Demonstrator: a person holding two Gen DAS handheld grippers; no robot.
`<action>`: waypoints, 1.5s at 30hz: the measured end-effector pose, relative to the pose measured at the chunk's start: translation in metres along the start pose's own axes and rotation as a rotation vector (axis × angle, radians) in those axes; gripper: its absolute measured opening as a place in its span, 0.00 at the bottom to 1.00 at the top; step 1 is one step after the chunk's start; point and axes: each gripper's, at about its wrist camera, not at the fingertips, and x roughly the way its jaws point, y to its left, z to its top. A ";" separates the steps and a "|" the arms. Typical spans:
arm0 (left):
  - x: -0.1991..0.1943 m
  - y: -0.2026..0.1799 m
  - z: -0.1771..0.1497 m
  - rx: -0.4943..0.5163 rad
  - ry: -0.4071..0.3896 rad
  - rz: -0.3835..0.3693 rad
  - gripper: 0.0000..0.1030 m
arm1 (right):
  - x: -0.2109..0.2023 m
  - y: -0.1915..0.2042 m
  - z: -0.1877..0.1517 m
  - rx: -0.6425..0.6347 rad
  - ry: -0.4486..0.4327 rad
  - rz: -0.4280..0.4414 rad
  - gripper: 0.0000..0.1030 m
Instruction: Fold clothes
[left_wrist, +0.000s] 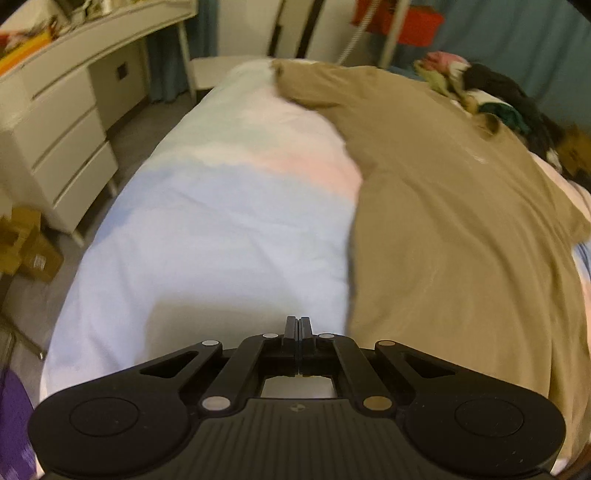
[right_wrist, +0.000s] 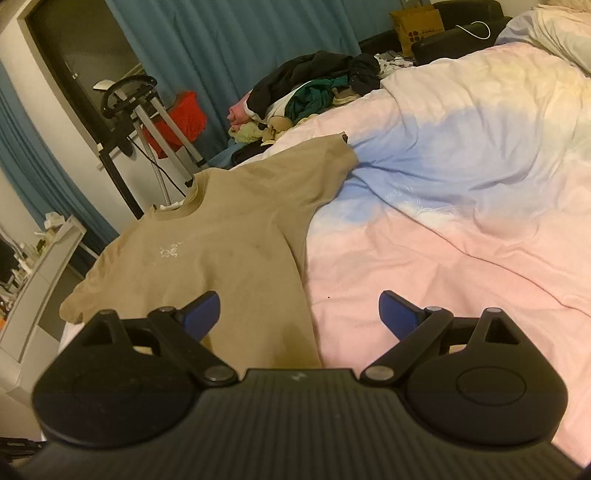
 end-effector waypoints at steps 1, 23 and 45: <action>0.000 -0.001 -0.002 -0.010 -0.004 -0.010 0.01 | 0.000 0.000 0.000 0.002 0.000 0.005 0.91; 0.021 -0.330 -0.166 0.618 0.077 -0.461 0.47 | -0.043 -0.034 0.028 0.050 -0.152 0.041 0.91; 0.006 -0.214 -0.116 0.368 0.034 -0.618 0.29 | -0.017 -0.030 0.015 0.090 -0.032 0.118 0.91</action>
